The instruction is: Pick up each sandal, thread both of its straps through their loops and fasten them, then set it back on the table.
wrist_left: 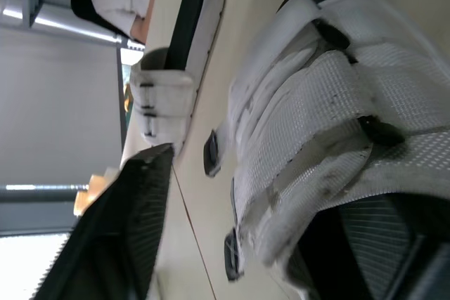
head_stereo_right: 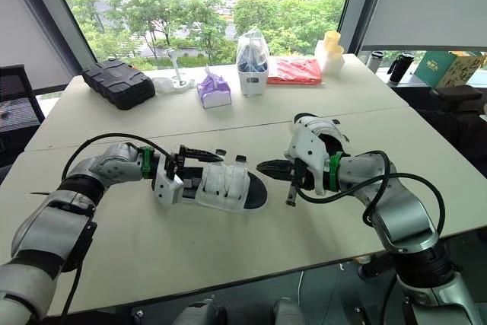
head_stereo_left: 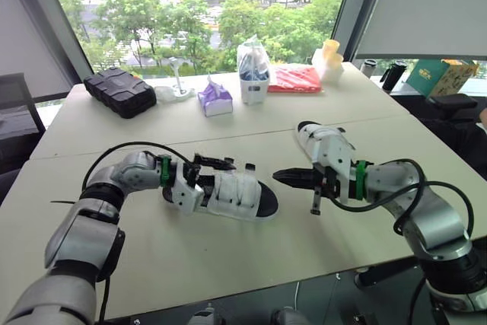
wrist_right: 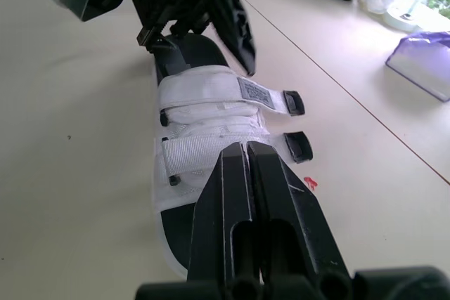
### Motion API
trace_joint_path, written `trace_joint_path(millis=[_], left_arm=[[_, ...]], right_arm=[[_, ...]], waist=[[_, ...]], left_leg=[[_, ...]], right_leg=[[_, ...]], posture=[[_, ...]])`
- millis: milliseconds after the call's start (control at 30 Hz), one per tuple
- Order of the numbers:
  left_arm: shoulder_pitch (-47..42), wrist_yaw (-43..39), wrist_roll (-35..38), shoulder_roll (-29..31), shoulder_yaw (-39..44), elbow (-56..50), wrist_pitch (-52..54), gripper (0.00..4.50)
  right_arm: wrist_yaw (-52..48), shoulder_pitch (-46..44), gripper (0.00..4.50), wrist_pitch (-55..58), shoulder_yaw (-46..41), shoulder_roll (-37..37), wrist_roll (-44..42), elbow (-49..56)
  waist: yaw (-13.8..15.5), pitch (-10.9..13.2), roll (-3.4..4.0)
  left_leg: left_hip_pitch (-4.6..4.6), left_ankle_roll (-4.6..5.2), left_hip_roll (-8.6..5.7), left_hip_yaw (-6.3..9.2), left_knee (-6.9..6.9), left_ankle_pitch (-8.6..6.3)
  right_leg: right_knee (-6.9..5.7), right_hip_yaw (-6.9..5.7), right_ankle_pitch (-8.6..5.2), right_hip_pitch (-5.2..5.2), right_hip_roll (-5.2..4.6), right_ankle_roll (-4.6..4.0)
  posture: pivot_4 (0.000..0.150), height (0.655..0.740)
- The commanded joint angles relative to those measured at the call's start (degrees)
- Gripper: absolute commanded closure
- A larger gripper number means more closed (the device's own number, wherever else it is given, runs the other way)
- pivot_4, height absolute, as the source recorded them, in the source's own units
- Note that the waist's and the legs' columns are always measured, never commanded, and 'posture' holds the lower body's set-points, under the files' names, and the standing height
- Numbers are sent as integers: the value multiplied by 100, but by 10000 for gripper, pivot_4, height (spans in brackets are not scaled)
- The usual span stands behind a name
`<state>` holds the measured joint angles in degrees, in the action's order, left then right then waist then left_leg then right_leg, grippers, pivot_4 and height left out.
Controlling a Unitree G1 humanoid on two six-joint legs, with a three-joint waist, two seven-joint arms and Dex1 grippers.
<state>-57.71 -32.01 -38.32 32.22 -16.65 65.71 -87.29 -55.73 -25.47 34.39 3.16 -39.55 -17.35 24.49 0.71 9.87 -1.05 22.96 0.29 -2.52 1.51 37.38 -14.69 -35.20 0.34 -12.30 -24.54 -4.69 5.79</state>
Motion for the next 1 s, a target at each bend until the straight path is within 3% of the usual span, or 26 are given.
trace_joint_path(millis=[33, 133, 233, 333, 500, 633, 767, 867, 1000], left_arm=[[-238, 964, -835, -14, -239, -287, -192, 27962], [-340, 2139, -1751, 7, -599, -492, 60, 43630], [-512, 3368, -2470, 58, -1023, -575, 533, 44656], [-686, 4011, -2443, 2, -1174, -214, 1109, 44656], [-754, 3950, -1643, -119, -900, 210, 2122, 44656], [-676, 3277, -856, -344, -570, 251, 3230, 44656], [-570, 2456, -204, -866, -225, 42, 5164, 44656], [-483, 2168, -120, -1303, -222, -460, 6653, 44656], [-230, 2055, -271, -1403, -373, -1148, 7705, 44656]], right_arm=[[148, -10, 45000, -87, -122, -73, -42, 182], [227, -3, 45000, -146, -91, -85, 0, 137], [297, 4, 45000, -163, -65, -82, 12, 141], [367, 30, 45000, -168, -43, -78, 20, 178], [484, 82, 45000, -206, 3, -68, 38, 218], [564, 70, 45000, -243, 74, -44, 71, 205], [605, 19, 45000, -309, 190, -10, 110, 163], [616, -79, 45000, -342, 276, 17, 121, 102], [611, -119, 45000, -358, 303, 6, 123, 79]], waist=[[3, 0, 0], [5, 0, -1], [15, 0, -1], [17, 1, -1], [-27, 2, -3], [-7, 2, -3], [7, 2, -3], [14, 2, -4], [-45, 2, -3]], left_leg=[[0, 0, 0, 0, 0, 0], [0, 0, 0, 1, 1, 0], [1, 0, -1, 1, 6, 0], [1, 0, -2, 2, 14, 0], [16, 3, -1, 8, 40, -1], [31, 5, 0, 15, 44, -2], [43, 7, -2, 20, 55, -4], [43, 8, -7, 26, 67, -4], [38, 9, -4, 30, 71, -4]], right_leg=[[-1, -1, 0, 0, 1, 0], [-2, -2, 0, 0, 1, 1], [-2, -3, 2, 2, 1, 5], [-2, -4, 4, 7, 1, 11], [-6, -15, 6, 5, 3, 14], [-9, -24, 6, -6, 4, 15], [-8, -38, 7, -6, 2, 15], [-9, -41, 7, 4, 1, 17], [-10, -37, 8, 5, 2, 18]], posture=[[1500, 7400], [1500, 7400], [1500, 7400], [1500, 7400], [1500, 7400], [1500, 7400], [1500, 7400], [1500, 7400], [1500, 7400]])
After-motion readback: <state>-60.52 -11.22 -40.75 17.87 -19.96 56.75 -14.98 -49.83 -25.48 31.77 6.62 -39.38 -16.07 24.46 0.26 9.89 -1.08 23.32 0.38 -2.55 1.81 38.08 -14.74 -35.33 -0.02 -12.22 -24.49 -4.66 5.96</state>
